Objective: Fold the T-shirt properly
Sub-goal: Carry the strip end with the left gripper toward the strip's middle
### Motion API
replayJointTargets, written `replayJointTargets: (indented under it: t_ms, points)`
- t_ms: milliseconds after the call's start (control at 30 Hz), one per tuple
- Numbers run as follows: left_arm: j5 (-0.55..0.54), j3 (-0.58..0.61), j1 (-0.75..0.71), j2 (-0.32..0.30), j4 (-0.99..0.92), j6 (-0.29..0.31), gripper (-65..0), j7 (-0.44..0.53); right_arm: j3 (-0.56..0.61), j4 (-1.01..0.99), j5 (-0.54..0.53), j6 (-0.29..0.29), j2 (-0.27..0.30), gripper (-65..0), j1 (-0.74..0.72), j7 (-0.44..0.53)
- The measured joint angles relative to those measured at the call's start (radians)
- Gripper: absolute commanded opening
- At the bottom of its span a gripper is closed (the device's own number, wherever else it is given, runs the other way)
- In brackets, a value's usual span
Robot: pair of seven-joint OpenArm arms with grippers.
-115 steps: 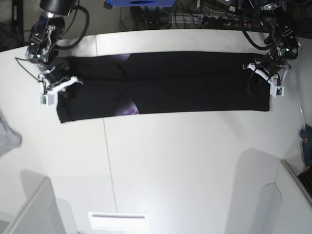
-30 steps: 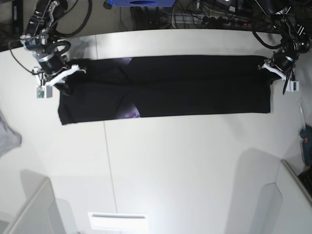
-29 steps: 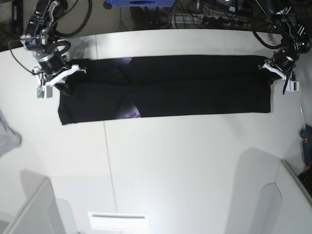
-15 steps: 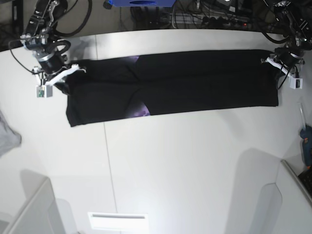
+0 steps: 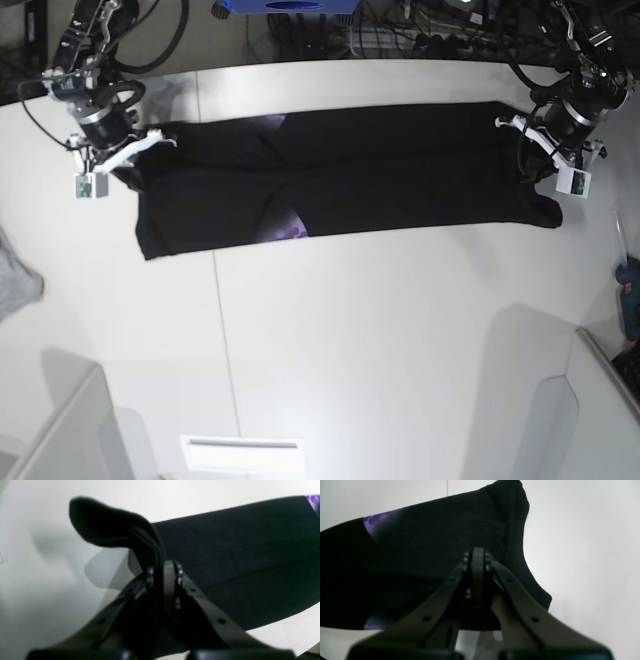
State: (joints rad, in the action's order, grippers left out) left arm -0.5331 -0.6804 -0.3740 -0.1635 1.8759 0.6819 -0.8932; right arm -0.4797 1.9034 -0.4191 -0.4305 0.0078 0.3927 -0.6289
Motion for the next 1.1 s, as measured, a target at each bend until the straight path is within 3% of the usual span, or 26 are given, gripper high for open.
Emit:
replayJointTargets:
  t_ms: [233,367,533,767,867,1100]
  points:
    - [0.001,0.119,-0.003,0.031,0.044,-0.001,-65.0,-0.008,0.000,0.000,0.000,0.000,0.000,-65.0,0.000,0.000]
    - [0.005,0.217,-0.003,0.032,0.043,-0.080,-65.0,-0.008,0.000,0.000,-0.001,0.000,0.000,-65.0,-0.007,0.001]
    - [0.003,0.346,0.002,0.042,0.043,-0.109,-65.0,-0.005,0.000,0.000,0.000,0.000,0.000,-65.0,-0.007,0.001]
    - [0.001,0.468,0.023,0.061,0.042,-0.163,-65.0,-0.004,0.000,0.000,0.000,0.000,0.000,-65.0,-0.006,-0.001]
    - [0.001,0.513,0.034,0.063,0.042,-0.212,-65.0,-0.001,0.000,0.000,0.000,0.000,0.000,-65.0,-0.007,0.000]
    - [-0.002,0.617,0.063,0.064,0.041,-0.249,-65.0,-0.001,0.000,0.000,0.000,0.000,0.000,-65.0,-0.007,0.000]
